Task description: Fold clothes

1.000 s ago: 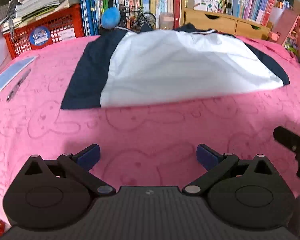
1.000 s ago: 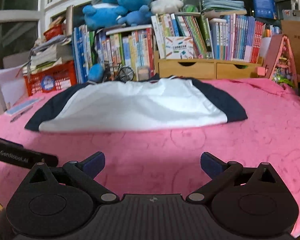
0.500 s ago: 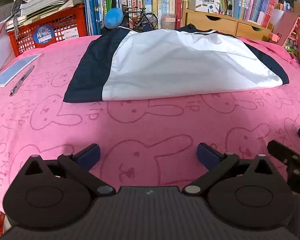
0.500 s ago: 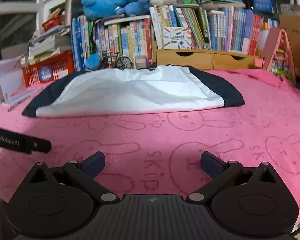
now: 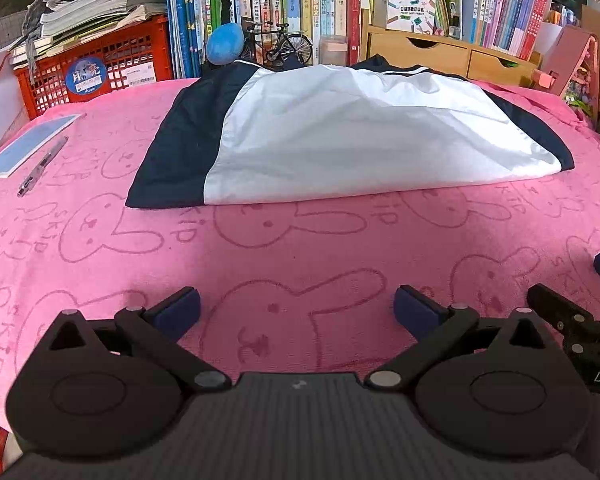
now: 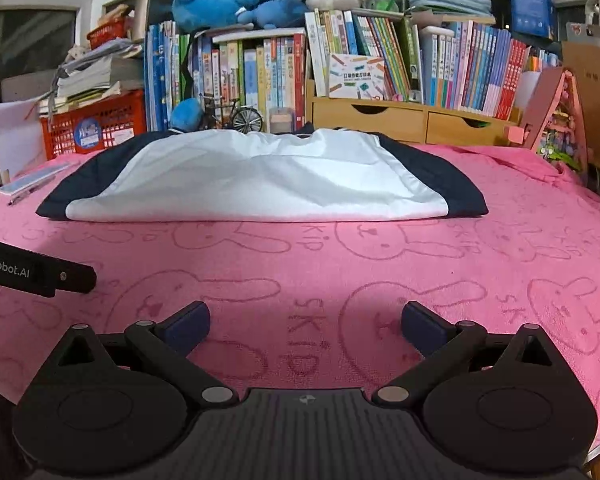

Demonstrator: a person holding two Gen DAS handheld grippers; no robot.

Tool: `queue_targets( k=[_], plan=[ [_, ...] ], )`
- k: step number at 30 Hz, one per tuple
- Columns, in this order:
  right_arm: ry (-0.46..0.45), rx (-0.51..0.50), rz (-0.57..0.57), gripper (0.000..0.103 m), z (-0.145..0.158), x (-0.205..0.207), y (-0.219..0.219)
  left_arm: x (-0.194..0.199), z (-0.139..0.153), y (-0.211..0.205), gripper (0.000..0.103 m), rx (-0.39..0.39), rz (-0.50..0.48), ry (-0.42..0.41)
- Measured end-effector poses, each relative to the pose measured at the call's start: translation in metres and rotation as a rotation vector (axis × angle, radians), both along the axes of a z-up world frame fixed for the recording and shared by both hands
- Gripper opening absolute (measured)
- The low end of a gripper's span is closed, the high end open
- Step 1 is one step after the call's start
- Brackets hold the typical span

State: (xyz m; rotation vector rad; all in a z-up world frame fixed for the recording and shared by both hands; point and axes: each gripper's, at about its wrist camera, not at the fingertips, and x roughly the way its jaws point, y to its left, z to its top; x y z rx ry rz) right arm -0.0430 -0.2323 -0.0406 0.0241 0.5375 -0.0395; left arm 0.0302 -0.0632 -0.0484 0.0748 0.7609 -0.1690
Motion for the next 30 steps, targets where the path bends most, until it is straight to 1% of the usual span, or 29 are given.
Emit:
queue_targets(
  k=[14,19,21,23,24,27,30],
  plan=[
    [-0.003,-0.002,0.004,0.103,-0.001,0.001,-0.002,0.0,0.0,0.001,0.103,-0.001,-0.005,-0.002],
    [0.016,0.005,0.028,0.103,0.002,0.002,-0.007,0.006,0.006,0.004,0.103,0.002,-0.021,0.024],
    [0.016,0.023,0.021,0.103,0.005,0.003,-0.014,0.009,0.012,0.007,0.103,0.015,-0.014,0.005],
    [-0.016,0.045,-0.005,0.103,0.011,0.005,-0.027,0.012,0.02,0.01,0.103,0.023,-0.007,-0.022],
    [-0.033,0.067,-0.022,0.103,0.015,0.008,-0.038,0.016,0.026,0.012,0.103,0.023,-0.006,-0.038],
    [-0.042,0.186,-0.068,0.103,0.025,0.026,-0.077,0.029,0.041,0.013,0.103,0.017,-0.01,-0.082],
    [-0.025,0.363,-0.119,0.103,0.03,0.051,-0.122,0.05,0.052,0.001,0.103,0.007,-0.027,-0.127]
  ],
)
